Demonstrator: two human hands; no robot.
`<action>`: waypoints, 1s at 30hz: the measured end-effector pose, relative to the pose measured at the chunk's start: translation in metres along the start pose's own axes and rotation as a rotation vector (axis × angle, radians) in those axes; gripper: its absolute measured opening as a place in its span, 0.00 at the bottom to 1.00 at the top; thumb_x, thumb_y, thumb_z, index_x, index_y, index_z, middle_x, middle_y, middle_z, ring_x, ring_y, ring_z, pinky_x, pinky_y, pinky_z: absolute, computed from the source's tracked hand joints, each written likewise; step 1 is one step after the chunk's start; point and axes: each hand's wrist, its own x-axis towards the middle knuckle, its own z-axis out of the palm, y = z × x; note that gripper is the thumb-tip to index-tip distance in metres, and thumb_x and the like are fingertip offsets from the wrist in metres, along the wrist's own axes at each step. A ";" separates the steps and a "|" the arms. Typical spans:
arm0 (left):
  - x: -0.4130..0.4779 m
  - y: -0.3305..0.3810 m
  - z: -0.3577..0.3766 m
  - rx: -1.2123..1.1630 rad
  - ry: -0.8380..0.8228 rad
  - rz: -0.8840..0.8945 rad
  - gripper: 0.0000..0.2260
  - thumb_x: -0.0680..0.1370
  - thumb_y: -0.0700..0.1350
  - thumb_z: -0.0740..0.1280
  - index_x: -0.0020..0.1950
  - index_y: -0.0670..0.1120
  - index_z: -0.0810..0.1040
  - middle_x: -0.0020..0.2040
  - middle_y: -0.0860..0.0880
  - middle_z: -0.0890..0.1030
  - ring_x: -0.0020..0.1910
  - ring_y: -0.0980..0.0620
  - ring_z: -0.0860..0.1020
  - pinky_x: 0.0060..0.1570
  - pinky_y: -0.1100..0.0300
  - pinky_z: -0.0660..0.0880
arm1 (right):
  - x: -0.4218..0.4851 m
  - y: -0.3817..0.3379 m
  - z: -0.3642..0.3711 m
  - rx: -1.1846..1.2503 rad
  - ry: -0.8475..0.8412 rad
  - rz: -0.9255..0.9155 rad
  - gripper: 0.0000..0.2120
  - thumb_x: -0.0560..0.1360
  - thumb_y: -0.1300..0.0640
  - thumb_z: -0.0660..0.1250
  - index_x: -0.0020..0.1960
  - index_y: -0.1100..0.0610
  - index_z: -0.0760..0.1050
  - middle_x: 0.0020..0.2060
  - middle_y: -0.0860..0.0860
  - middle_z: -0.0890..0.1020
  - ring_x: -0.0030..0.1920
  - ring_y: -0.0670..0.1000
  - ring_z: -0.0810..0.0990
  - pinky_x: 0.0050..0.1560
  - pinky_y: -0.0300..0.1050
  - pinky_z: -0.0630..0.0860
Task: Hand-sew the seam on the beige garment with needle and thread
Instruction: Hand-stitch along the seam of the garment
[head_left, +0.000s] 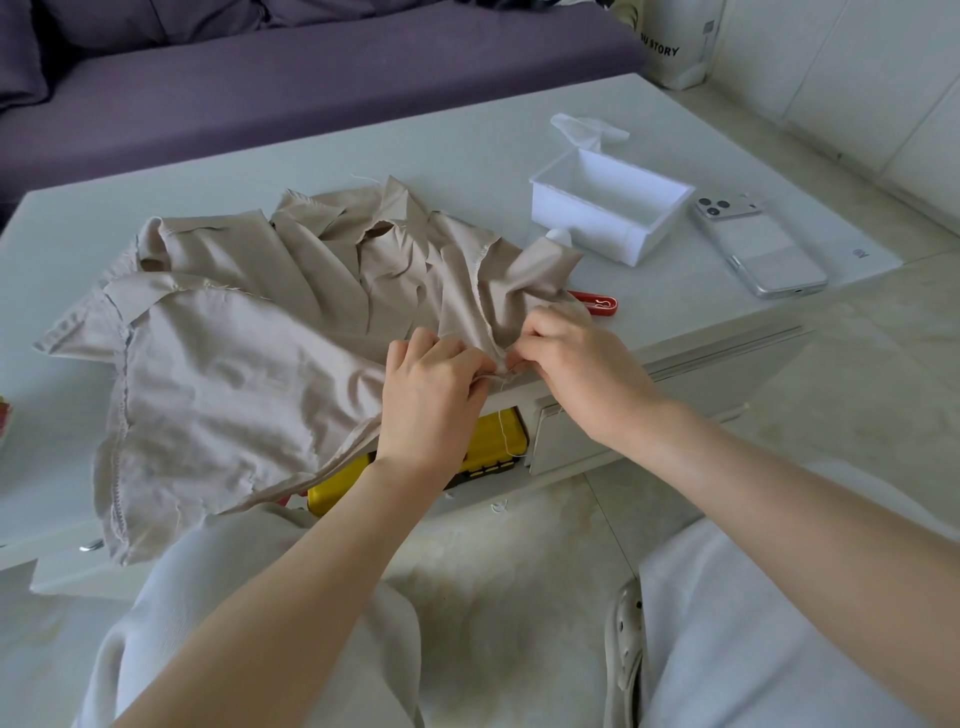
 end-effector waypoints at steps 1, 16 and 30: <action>0.000 0.000 0.000 0.008 -0.002 0.003 0.03 0.67 0.39 0.76 0.37 0.45 0.84 0.33 0.50 0.79 0.35 0.45 0.71 0.40 0.58 0.59 | 0.001 -0.001 0.000 0.002 -0.003 -0.011 0.13 0.59 0.76 0.75 0.38 0.62 0.82 0.33 0.54 0.76 0.39 0.58 0.78 0.32 0.40 0.67; 0.000 -0.003 -0.002 -0.009 -0.001 0.069 0.01 0.68 0.45 0.72 0.38 0.51 0.84 0.32 0.54 0.78 0.36 0.48 0.69 0.40 0.59 0.56 | 0.005 0.008 0.006 0.075 -0.154 -0.070 0.11 0.66 0.74 0.70 0.39 0.60 0.83 0.35 0.53 0.75 0.41 0.56 0.74 0.39 0.56 0.75; 0.003 0.000 -0.005 -0.083 -0.041 -0.014 0.04 0.67 0.41 0.76 0.39 0.47 0.83 0.35 0.52 0.80 0.38 0.46 0.72 0.39 0.60 0.55 | 0.003 0.005 0.010 0.432 0.001 0.206 0.07 0.76 0.66 0.65 0.48 0.59 0.80 0.43 0.46 0.76 0.51 0.39 0.71 0.61 0.30 0.61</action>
